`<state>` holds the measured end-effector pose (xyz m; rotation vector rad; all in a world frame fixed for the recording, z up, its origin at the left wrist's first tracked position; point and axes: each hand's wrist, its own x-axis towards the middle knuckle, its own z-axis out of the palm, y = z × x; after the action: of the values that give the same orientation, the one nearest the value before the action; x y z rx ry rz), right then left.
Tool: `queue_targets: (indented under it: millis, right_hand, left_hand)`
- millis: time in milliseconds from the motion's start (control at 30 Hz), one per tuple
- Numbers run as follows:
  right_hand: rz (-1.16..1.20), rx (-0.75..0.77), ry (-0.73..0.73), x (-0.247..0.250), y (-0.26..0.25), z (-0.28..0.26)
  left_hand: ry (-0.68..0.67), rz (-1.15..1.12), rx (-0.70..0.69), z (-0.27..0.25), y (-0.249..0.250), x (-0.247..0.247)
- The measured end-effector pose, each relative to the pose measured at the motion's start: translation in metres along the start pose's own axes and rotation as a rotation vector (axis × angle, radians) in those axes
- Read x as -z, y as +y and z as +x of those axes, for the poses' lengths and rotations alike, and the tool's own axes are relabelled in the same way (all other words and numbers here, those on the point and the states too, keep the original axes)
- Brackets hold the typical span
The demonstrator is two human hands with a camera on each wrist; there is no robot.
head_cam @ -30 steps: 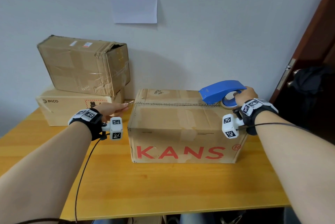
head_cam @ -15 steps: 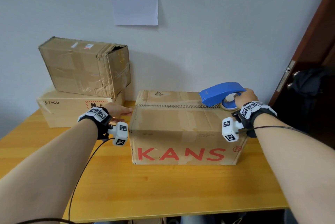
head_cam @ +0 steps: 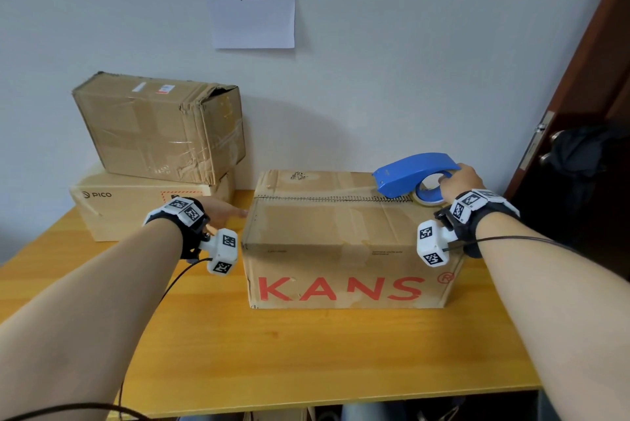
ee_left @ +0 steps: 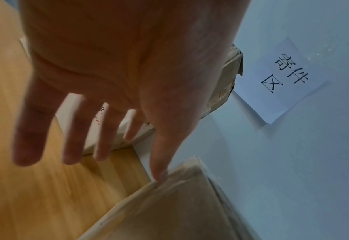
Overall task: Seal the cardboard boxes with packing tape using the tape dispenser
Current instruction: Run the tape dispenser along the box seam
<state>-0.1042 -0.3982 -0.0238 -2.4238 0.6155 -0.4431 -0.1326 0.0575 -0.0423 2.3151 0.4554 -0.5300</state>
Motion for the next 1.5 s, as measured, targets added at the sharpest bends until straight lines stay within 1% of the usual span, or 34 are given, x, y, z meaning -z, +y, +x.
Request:
queue_targets:
  millis: [100, 133, 233, 333, 467, 600, 767, 1000, 1133, 1200, 1333, 1433, 1500]
  right_hand:
    - [-0.013, 0.014, 0.002, -0.001, -0.001, -0.001]
    - [-0.015, 0.018, 0.003, -0.001, -0.002, -0.001]
    - [-0.024, 0.030, 0.005, 0.000, -0.003, -0.003]
    - [-0.014, 0.023, 0.010, 0.000, -0.003, -0.008]
    - [-0.010, 0.014, 0.014, -0.003, -0.009, -0.013]
    - [0.002, 0.014, -0.018, -0.010, -0.018, -0.019]
    - [0.063, -0.031, -0.025, -0.016, -0.025, -0.019]
    - [0.094, -0.036, -0.075, -0.014, -0.031, -0.019]
    - [0.088, -0.057, -0.080, -0.012, -0.031, -0.016]
    - [0.086, -0.060, -0.079, -0.013, -0.032, -0.016]
    - [0.090, -0.069, -0.082, -0.014, -0.033, -0.018]
    - [0.098, -0.065, -0.076, -0.013, -0.032, -0.019]
    - [0.110, -0.063, -0.077, -0.013, -0.032, -0.020]
  left_hand:
    - [0.120, -0.136, -0.077, -0.008, 0.007, 0.002]
    - [0.138, -0.207, -0.103, -0.008, 0.011, 0.003]
    - [0.110, -0.388, -0.154, -0.017, 0.027, 0.005]
    - [0.091, -0.399, -0.153, -0.022, 0.033, 0.005]
    - [0.093, -0.409, -0.140, -0.028, 0.027, 0.008]
    - [0.092, -0.393, -0.122, -0.033, 0.021, 0.013]
    - [0.110, -0.321, -0.155, -0.040, 0.019, 0.014]
    - [0.142, -0.179, -0.165, -0.046, 0.028, 0.015]
    - [0.115, -0.013, -0.171, -0.044, 0.032, 0.015]
    - [0.100, 0.106, -0.206, -0.052, 0.040, 0.010]
    - [0.025, 0.323, -0.303, -0.063, 0.057, -0.003]
    - [-0.003, 0.389, -0.333, -0.064, 0.063, -0.011]
    - [-0.024, 0.427, -0.330, -0.067, 0.064, -0.014]
